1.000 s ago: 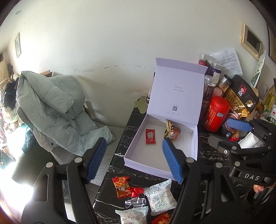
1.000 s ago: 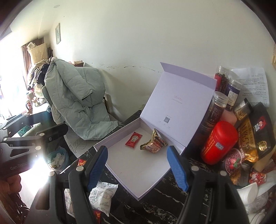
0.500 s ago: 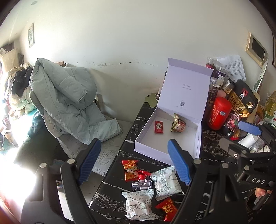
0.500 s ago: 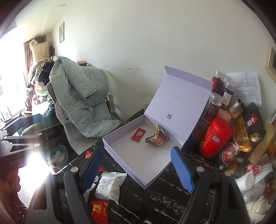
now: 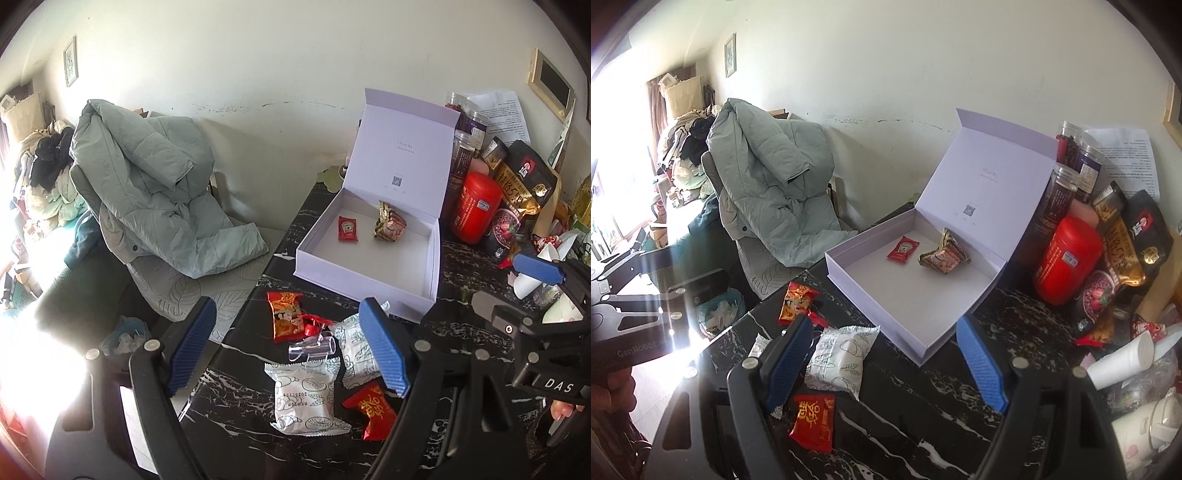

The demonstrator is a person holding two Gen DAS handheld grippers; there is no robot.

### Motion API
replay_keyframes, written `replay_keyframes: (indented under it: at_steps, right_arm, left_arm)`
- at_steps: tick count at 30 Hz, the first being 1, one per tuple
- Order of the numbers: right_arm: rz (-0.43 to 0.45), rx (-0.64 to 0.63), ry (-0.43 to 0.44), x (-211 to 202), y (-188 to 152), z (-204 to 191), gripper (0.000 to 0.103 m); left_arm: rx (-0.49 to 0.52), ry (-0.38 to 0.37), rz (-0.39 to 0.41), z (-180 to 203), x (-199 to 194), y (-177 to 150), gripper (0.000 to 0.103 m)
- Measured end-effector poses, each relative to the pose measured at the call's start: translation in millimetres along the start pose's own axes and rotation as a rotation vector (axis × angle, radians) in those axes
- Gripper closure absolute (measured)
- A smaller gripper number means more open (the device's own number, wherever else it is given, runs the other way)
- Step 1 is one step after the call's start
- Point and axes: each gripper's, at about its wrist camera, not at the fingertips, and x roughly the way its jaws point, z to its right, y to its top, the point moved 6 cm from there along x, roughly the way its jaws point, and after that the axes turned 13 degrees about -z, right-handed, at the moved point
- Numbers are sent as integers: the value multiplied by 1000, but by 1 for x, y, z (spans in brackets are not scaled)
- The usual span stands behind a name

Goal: Organize objects
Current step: 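Withdraw both tools from the box back toward the remaining snacks, then grasp the red candy packet with the right gripper while the left gripper approaches the white bread packet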

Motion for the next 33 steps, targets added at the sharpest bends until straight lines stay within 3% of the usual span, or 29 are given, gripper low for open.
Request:
replay_keyframes:
  at_steps: [8,20,33]
  right_arm:
    - [-46,-1,12,21,-29,-6,22]
    - [-100,-6,26,44,-65,-16,22]
    - [-185,-18,124,77,-104,-33,22]
  left_arm:
    - [-40,-38,-72,-7,29,-30,24]
    - [-17,-44,-133,-2,51,-69,24]
    - [32,-42,-184,2,75,-97,24]
